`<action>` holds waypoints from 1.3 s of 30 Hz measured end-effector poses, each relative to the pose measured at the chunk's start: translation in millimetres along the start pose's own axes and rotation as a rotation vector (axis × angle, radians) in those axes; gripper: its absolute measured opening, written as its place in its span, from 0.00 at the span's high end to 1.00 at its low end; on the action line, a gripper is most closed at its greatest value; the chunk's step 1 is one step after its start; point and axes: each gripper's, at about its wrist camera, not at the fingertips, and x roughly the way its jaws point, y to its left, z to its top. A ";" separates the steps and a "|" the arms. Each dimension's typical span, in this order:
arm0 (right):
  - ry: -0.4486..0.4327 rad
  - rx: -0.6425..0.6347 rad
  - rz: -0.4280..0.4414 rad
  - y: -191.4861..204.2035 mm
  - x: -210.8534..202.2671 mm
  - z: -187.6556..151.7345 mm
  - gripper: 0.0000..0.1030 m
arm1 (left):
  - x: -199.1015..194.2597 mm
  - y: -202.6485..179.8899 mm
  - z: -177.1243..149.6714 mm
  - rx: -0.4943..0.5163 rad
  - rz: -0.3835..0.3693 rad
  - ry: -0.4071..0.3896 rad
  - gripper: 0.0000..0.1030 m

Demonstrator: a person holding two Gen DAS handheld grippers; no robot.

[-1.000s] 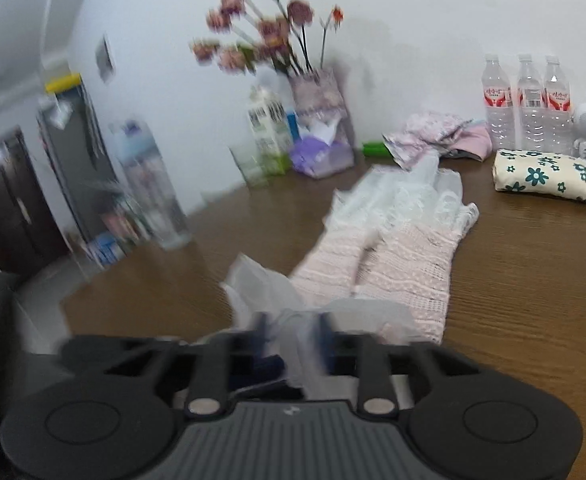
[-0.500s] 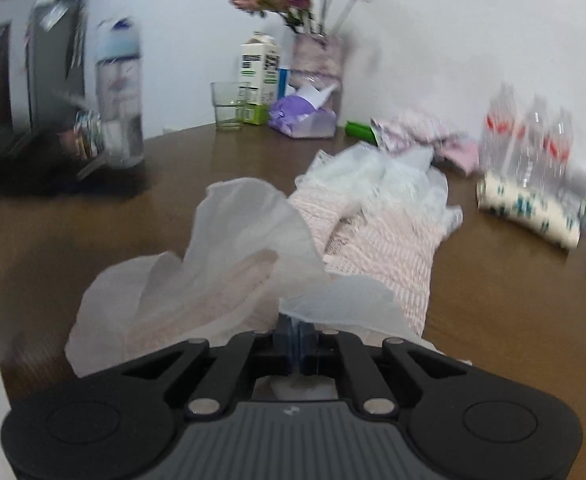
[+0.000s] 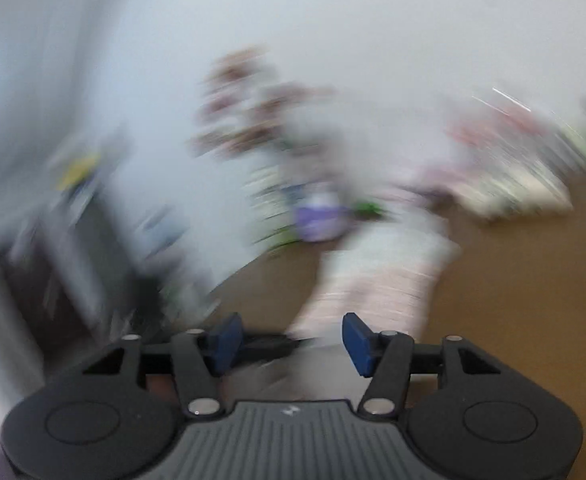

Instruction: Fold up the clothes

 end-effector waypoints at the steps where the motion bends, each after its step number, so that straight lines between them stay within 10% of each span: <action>1: -0.008 0.078 -0.037 -15.9 0.6 3.5 0.68 | -0.5 -0.1 -1.0 -0.013 -0.001 -0.002 0.90; 3: 0.015 0.133 -0.148 -25.7 15.4 4.4 0.92 | -1.8 1.7 -1.6 -0.043 -0.006 -0.006 0.90; 5: 0.038 0.181 -0.248 -33.9 30.9 4.9 0.92 | -2.5 2.6 -2.7 -0.064 -0.010 -0.012 0.90; 17: 0.215 -0.047 -0.193 30.8 127.6 -28.6 0.94 | -33.4 21.1 0.2 -0.219 -0.113 -0.046 0.79; 23: 0.241 -0.120 -0.196 39.2 132.6 -36.0 0.93 | -72.9 -8.6 -1.1 0.212 -0.061 -0.061 0.71; 30: 0.323 0.152 -0.046 -4.1 133.5 -20.2 0.95 | -46.1 -11.9 -28.6 0.301 -0.006 -0.005 0.75; 36: 0.312 -0.159 0.034 24.9 96.2 5.7 0.83 | -39.0 -17.3 -24.8 0.310 0.060 0.027 0.83; 39: 0.288 -0.476 0.079 41.7 55.0 7.8 0.41 | -40.3 -16.2 -25.4 0.316 0.056 0.030 0.83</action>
